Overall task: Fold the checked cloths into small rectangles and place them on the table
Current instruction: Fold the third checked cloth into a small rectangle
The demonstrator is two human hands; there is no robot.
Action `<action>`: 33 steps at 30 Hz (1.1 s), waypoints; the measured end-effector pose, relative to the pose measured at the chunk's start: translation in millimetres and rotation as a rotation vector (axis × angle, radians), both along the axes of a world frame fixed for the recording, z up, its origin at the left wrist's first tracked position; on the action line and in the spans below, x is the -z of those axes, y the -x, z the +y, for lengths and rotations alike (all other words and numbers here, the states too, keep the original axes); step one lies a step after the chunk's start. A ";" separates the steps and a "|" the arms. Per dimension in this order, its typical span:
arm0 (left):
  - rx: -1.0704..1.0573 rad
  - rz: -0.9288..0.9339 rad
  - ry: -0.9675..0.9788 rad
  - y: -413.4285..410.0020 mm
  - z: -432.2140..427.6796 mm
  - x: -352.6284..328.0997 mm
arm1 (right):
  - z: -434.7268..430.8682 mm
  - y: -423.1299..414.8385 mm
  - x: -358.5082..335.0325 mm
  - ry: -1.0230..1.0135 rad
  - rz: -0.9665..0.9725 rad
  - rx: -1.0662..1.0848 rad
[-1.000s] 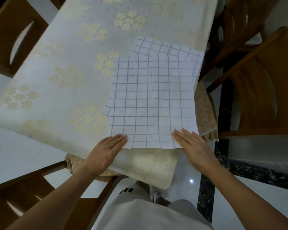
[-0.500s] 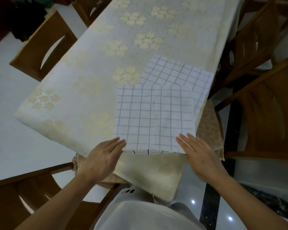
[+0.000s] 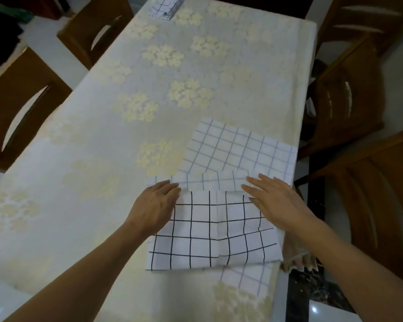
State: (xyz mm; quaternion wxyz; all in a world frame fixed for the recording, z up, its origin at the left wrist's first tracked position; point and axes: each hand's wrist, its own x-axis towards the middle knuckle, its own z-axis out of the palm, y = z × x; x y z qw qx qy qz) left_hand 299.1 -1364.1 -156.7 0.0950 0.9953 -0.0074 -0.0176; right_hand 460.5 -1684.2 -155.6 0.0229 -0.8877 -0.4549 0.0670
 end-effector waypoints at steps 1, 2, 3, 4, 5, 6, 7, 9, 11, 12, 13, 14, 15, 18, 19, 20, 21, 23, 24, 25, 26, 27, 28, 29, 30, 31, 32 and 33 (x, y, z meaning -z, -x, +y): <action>-0.010 0.006 0.004 -8.1 3.6 6.4 | 4.6 -8.8 6.5 0.011 0.033 0.012; -0.020 0.011 0.009 -15.1 6.8 11.5 | 9.4 -16.9 13.5 0.022 0.069 0.024; -0.029 0.014 0.016 -21.0 9.5 15.8 | 13.2 -24.6 21.4 0.033 0.100 0.029; -0.040 0.011 0.026 -26.1 11.9 20.2 | 16.2 -31.5 29.2 0.037 0.118 0.026; -0.055 0.005 0.040 -30.0 14.1 25.2 | 18.7 -37.3 37.3 0.034 0.126 0.019; -0.076 0.002 0.054 -33.3 16.1 30.4 | 20.7 -42.0 44.3 0.037 0.129 0.012; -0.097 0.005 0.062 -36.3 18.1 36.0 | 22.6 -46.6 50.1 0.045 0.134 0.010; -0.122 0.002 0.048 -41.2 22.5 46.7 | 26.0 -54.7 58.1 0.046 0.127 0.019; -0.126 -0.012 0.031 -45.3 26.9 55.2 | 28.9 -61.2 62.3 0.021 0.108 0.023; -0.128 -0.024 0.027 -47.3 29.0 57.6 | 30.4 -63.6 63.1 0.007 0.090 0.020; -0.130 -0.033 0.022 -49.4 30.9 59.0 | 31.6 -65.4 64.1 -0.003 0.068 0.018; -0.135 -0.040 0.013 -51.3 32.7 59.3 | 33.0 -66.9 64.6 -0.003 0.049 0.021; -0.146 -0.042 0.000 -53.4 33.8 58.7 | 34.4 -68.1 66.1 0.003 0.038 0.034; -0.227 0.000 -0.017 -58.4 29.8 49.2 | 39.3 -68.4 67.3 -0.016 0.038 0.118; -0.266 0.021 -0.008 -57.9 25.6 44.7 | 40.6 -65.9 65.0 -0.035 0.037 0.142; -0.296 0.030 -0.001 -54.7 19.6 39.3 | 40.8 -61.4 61.1 -0.051 0.035 0.155; -0.307 0.029 -0.003 -49.1 12.0 34.2 | 39.6 -54.5 55.9 -0.065 0.032 0.155; -0.251 0.013 -0.011 -31.7 -7.9 24.0 | 34.9 -36.5 43.6 -0.078 0.035 0.130; -0.200 0.004 -0.002 -20.5 -19.4 19.7 | 31.9 -26.2 37.0 -0.081 0.045 0.113; -0.150 -0.004 0.012 -7.5 -31.0 17.0 | 28.6 -14.7 31.1 -0.085 0.059 0.092; -0.104 -0.010 0.023 6.9 -42.0 16.3 | 24.5 -2.0 25.8 -0.091 0.069 0.068; -0.064 -0.012 0.028 21.6 -52.0 16.6 | 19.9 11.7 21.5 -0.105 0.070 0.039; -0.035 -0.007 0.028 35.6 -60.4 17.5 | 15.1 25.7 18.6 -0.127 0.064 0.004; -0.018 0.004 0.022 47.8 -66.9 19.2 | 10.1 39.8 16.5 -0.156 0.056 -0.032; -0.011 0.019 0.011 58.1 -71.3 21.1 | 5.5 53.3 15.7 -0.183 0.050 -0.063; -0.011 0.035 -0.006 65.6 -73.8 23.2 | 1.4 65.4 15.8 -0.197 0.044 -0.089; -0.013 0.049 -0.025 70.9 -74.8 25.6 | -2.0 75.3 17.3 -0.190 0.038 -0.109; -0.015 0.061 -0.044 73.4 -74.8 28.4 | -4.5 82.9 19.7 -0.166 0.027 -0.123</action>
